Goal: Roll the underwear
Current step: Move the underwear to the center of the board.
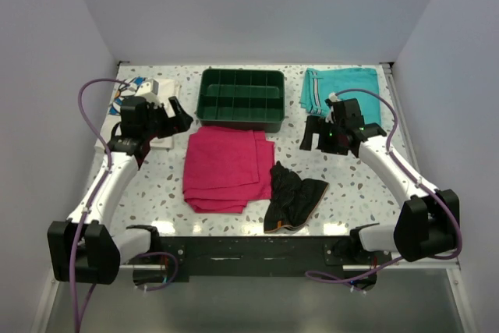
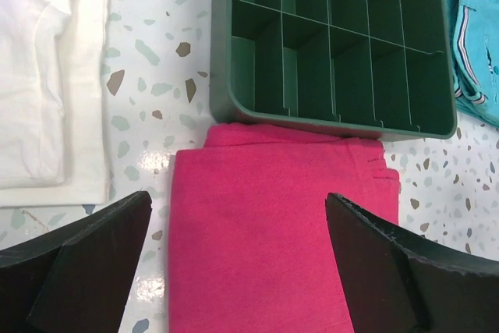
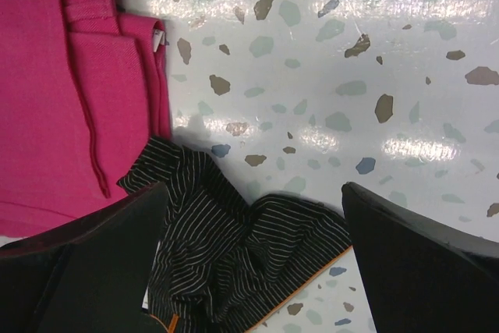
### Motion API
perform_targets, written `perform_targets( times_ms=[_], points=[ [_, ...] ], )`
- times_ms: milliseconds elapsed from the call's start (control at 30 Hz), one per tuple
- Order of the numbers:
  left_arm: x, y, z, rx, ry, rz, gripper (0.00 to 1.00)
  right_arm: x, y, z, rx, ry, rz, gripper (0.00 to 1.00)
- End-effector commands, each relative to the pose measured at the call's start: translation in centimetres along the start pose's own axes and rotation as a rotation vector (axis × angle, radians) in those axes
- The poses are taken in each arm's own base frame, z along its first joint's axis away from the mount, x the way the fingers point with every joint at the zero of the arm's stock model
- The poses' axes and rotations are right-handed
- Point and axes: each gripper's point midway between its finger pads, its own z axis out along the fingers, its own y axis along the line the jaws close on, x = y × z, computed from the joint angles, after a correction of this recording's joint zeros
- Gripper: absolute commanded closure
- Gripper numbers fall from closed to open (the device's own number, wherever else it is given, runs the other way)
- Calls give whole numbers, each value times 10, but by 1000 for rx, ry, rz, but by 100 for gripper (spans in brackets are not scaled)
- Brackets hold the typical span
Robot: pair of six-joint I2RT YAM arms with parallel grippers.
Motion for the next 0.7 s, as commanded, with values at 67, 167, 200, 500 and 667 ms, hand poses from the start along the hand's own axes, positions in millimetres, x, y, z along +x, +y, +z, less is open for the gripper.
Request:
perform_targets(
  times_ms=[67,167,200,500,667],
  points=[
    [-25,-13,-14,43,-142,-25,0,5,17,-4,-103,29,-1,2],
    [-14,-27,-14,144,-116,-16,0,11,45,-3,-254,76,51,1],
    [-10,-28,-13,149,-103,-46,0,14,49,-3,-278,89,74,1],
    [11,-39,1,175,-27,10,0,21,44,-2,-233,82,144,1],
    [61,-81,22,119,51,83,0,31,55,-10,-244,79,75,1]
  ],
)
